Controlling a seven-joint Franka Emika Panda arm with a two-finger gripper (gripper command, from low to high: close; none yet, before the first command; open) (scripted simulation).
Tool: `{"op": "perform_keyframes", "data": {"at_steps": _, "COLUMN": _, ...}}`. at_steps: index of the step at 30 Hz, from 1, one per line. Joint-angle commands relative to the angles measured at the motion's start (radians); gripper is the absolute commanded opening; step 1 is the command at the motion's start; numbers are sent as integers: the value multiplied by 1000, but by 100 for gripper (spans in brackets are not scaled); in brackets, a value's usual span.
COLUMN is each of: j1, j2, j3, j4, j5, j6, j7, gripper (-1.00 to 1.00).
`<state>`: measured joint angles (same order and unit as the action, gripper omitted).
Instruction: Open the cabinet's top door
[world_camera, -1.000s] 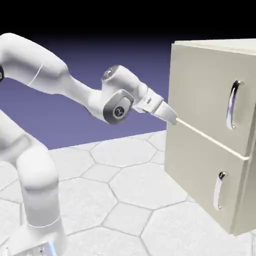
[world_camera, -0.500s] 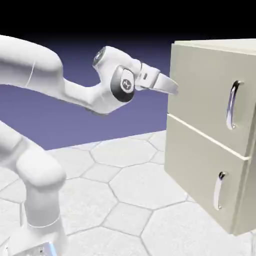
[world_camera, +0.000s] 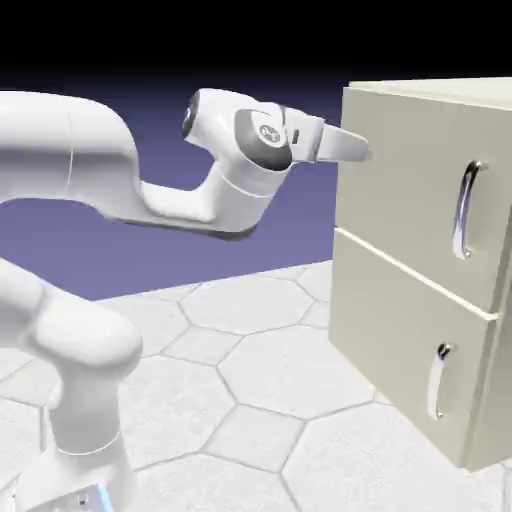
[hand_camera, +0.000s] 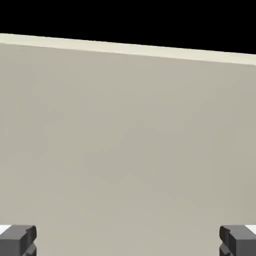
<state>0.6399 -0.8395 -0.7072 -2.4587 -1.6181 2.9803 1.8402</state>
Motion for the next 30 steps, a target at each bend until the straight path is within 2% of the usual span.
{"op": "perform_keyframes", "data": {"at_steps": 1, "j1": 17, "j2": -7, "j3": -19, "j4": 9, "j5": -44, "j6": -2, "j7": 30, "gripper": 0}}
{"op": "perform_keyframes", "data": {"at_steps": 30, "j1": 494, "j2": -212, "j3": -556, "j4": 276, "j5": -1272, "j6": -45, "j7": 864, "gripper": 0}}
